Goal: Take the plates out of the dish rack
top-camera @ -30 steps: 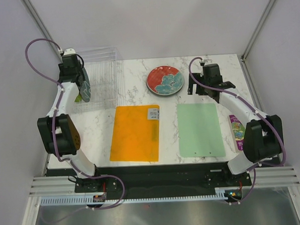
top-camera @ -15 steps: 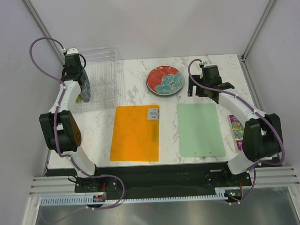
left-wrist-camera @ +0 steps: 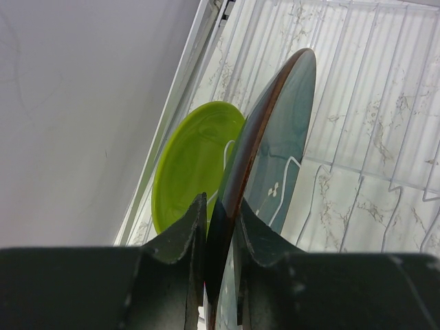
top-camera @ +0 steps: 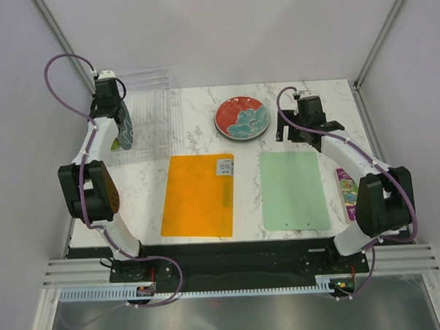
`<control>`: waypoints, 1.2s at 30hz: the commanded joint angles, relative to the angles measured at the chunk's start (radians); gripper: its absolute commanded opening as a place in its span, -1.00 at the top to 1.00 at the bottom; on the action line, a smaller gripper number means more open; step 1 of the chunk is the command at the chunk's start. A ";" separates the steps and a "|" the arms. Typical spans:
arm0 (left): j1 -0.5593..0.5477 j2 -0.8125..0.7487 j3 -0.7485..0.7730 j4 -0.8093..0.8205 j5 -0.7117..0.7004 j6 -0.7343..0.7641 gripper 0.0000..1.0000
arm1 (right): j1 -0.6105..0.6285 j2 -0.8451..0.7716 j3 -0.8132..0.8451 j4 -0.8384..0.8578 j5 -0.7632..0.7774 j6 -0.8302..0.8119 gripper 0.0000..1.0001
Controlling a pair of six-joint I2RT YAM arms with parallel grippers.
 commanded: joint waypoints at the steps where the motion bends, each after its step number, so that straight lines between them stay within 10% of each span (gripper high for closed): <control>1: 0.004 -0.012 0.021 0.055 0.048 -0.072 0.96 | -0.002 -0.004 -0.005 0.032 -0.006 -0.004 -0.96; 26: -0.028 -0.285 0.174 -0.026 -0.047 0.022 0.96 | -0.003 -0.064 -0.011 0.024 -0.057 0.026 -0.96; 36: -0.028 -0.385 0.211 -0.146 0.266 -0.169 0.96 | 0.000 -0.076 0.041 0.024 -0.161 0.046 -0.96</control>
